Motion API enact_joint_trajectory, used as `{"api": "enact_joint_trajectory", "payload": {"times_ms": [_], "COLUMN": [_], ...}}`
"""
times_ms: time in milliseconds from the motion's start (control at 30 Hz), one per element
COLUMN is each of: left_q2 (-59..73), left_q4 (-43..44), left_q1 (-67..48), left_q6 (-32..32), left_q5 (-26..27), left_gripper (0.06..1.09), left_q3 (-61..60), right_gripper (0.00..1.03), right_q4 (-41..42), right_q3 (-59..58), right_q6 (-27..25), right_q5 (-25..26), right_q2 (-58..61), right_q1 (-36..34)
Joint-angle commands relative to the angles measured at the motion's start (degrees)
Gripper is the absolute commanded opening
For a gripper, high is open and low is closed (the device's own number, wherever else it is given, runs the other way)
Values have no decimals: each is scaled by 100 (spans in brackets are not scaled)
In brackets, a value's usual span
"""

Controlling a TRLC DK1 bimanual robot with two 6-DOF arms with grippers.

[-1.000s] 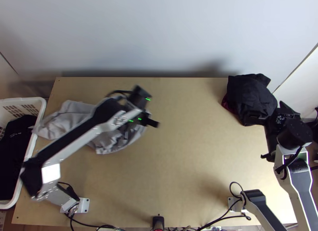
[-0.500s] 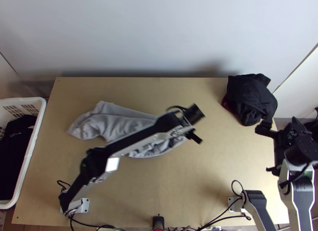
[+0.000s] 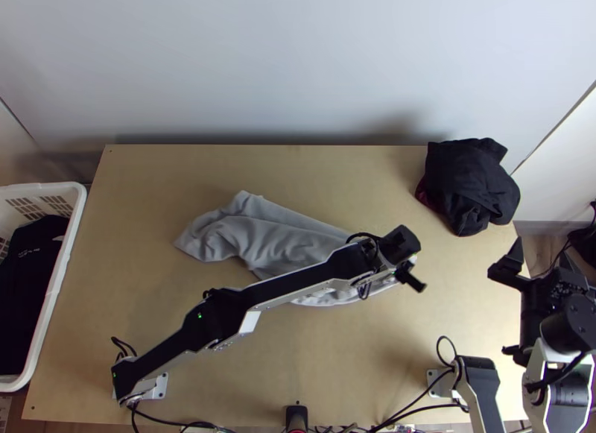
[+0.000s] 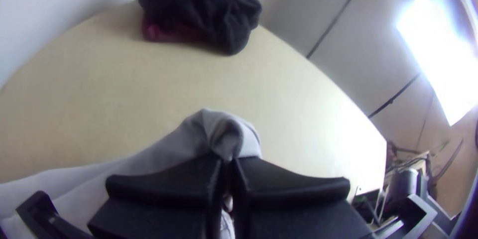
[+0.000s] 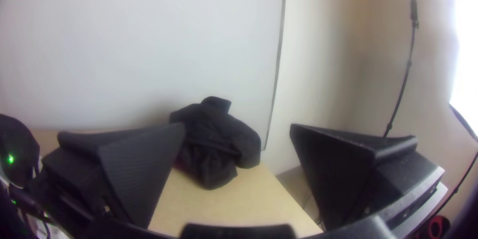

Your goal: Fold the t-shirt

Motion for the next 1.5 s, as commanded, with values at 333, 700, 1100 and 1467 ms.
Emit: {"api": "enact_joint_trajectory", "payload": {"times_ms": [333,700,1100,1467], "left_q2": [290,-439,-2232,-3876], "left_q4": [1249,-729,-1731,-1406], "left_q1": [-246,615,1722,2373], "left_q6": [-412,220,510,625], "left_q5": [745,763,622,376], "left_gripper": [104,104,104,104], "left_q3": [-120,-366,-2027,-4128], "right_gripper": [98,98,98,98], "right_q4": [-332,-789,-1800,-1106], "right_q3": [-184,-325,-307,299], "right_q6": [48,223,663,1498], "right_q5": [0,-35,-616,-1811], "right_q2": [-382,-303,224,2738], "right_q1": [-110,409,1701,2439]}}
